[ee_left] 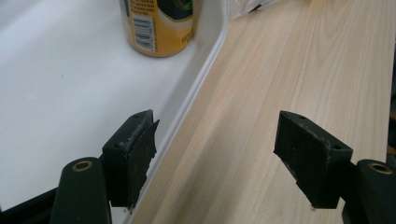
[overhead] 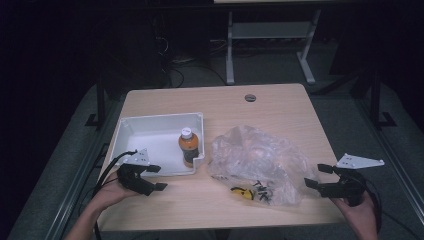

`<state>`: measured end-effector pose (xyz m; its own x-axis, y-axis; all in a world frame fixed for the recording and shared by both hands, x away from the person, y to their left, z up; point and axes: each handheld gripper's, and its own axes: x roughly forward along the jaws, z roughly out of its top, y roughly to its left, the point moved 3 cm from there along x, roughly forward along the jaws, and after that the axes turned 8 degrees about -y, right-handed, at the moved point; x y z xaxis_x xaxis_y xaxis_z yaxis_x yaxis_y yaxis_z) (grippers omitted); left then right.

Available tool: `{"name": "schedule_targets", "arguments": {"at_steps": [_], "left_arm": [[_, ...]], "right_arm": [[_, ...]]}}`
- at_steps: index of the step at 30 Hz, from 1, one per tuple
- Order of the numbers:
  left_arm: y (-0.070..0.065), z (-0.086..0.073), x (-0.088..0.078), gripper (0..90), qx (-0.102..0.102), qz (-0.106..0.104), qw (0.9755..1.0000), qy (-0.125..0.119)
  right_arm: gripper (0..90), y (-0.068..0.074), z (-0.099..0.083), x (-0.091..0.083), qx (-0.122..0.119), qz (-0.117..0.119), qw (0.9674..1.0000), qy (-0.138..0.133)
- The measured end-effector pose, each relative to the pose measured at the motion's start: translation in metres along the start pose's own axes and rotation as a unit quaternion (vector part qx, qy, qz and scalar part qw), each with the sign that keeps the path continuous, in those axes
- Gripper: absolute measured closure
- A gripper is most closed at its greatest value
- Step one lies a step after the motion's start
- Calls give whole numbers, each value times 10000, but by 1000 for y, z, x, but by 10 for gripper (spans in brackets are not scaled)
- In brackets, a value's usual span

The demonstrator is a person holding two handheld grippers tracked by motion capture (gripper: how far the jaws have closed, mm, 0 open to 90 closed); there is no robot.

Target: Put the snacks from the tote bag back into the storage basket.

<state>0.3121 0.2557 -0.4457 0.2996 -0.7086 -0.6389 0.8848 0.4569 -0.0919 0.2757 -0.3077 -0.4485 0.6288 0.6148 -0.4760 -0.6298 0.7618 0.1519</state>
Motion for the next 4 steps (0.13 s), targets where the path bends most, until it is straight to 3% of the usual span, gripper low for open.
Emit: {"name": "schedule_targets", "arguments": {"at_steps": [4], "left_arm": [[-4,-5,2,283,-51,-27,9999,-106]], "right_arm": [[196,0,-1,-1,0,-21,10000,-2]]}}
